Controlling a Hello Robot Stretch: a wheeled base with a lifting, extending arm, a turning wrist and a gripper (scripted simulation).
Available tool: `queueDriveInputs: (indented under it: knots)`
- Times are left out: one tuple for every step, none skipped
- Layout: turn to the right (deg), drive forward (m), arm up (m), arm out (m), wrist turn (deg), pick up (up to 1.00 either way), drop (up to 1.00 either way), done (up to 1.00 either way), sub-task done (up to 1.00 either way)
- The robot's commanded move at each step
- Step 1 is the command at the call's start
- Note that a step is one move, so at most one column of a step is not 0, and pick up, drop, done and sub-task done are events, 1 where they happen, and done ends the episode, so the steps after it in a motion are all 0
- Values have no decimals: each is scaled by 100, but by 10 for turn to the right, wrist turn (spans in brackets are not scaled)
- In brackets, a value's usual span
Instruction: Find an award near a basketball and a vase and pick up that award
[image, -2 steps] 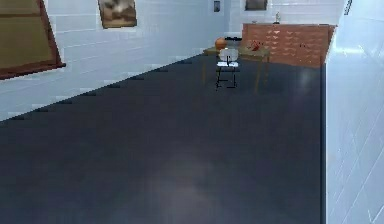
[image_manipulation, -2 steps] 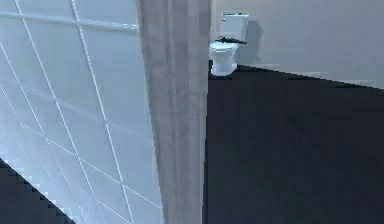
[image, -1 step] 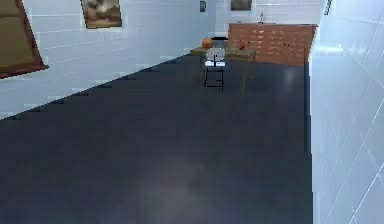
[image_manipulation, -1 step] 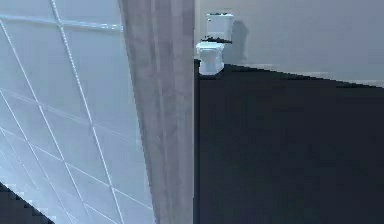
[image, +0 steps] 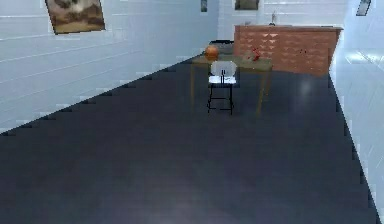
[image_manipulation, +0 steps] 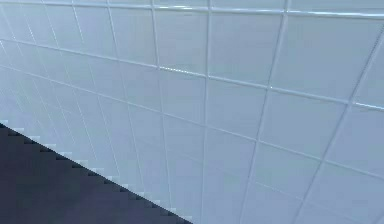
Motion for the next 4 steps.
queueDriveInputs:
  knots:
    - [0, 100, 0, 0, 0, 0, 0, 0, 0]
    - [30, 0, 0, 0, 0, 0, 0, 0, 0]
    - [0, 100, 0, 0, 0, 0, 0, 0, 0]
    - [0, 40, 0, 0, 0, 0, 0, 0, 0]
